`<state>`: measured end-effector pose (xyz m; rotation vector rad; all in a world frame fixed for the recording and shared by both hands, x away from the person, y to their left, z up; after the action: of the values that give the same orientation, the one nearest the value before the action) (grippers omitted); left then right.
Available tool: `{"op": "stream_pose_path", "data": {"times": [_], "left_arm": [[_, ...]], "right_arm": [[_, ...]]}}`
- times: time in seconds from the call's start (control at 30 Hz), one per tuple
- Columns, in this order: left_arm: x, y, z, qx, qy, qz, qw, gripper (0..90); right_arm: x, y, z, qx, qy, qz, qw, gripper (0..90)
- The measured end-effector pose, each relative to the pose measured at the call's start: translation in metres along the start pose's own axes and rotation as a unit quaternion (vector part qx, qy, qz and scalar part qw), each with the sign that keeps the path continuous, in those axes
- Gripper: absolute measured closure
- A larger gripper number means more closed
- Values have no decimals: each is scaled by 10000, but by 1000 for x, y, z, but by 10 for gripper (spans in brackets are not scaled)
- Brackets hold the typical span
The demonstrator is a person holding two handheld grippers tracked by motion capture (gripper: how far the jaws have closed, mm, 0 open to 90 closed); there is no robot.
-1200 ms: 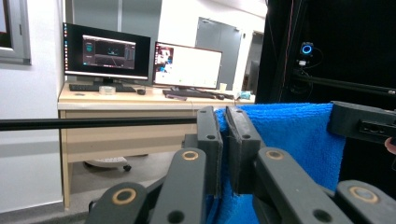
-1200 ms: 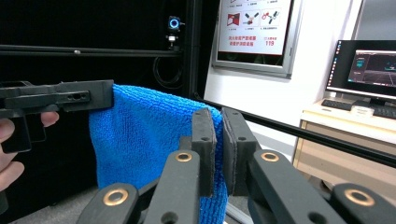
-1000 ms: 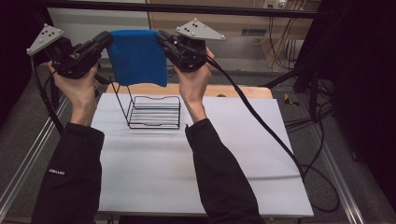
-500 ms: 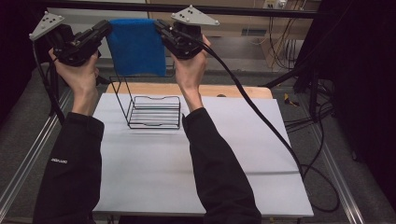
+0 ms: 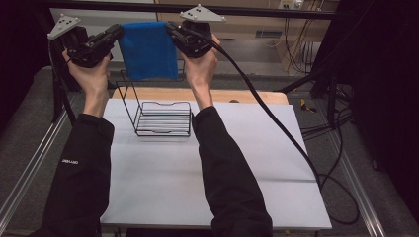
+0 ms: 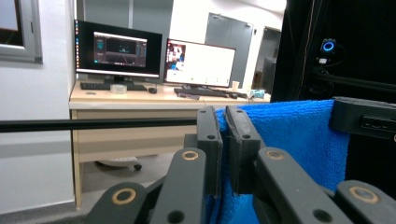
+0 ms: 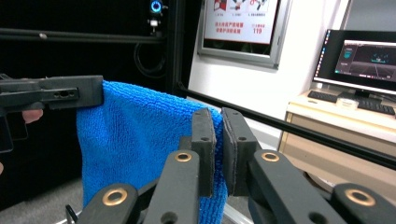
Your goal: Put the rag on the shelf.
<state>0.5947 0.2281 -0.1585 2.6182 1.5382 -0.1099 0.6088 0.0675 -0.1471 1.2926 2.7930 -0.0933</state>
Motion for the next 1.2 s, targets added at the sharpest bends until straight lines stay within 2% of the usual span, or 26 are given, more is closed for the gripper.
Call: {"op": "stream_pose_path", "data": {"times": [0.1,0.37,0.5,0.67,0.97,1.2], "left_arm": [[2,1,6,47,-68,29,10000,844],[3,-3,30,290,15,82,9995,843],[1,-10,41,407,145,126,9990,843],[-1,-18,51,521,164,166,9984,842],[-5,-30,60,631,281,261,9973,841],[-8,-40,68,788,436,388,9952,836]], "right_arm": [[-1,3,6,59,54,-21,10000,846],[2,0,31,242,198,-119,9994,844],[6,-5,43,311,246,-205,9990,843],[13,-11,55,370,301,-299,9984,843],[25,-23,64,467,265,-477,9974,839],[32,-31,70,627,221,-648,9957,837]]}}
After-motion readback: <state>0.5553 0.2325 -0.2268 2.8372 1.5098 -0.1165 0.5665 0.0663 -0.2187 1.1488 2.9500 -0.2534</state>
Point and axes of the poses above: each handheld gripper's, and its own axes: y roughly forward along the jaws, z roughly out of its underside, x roughly to its left, the point moved 10 cm from there along y, roughly forward along the jaws, and after that the axes turned 1 degree about z, right-handed, at the moved point
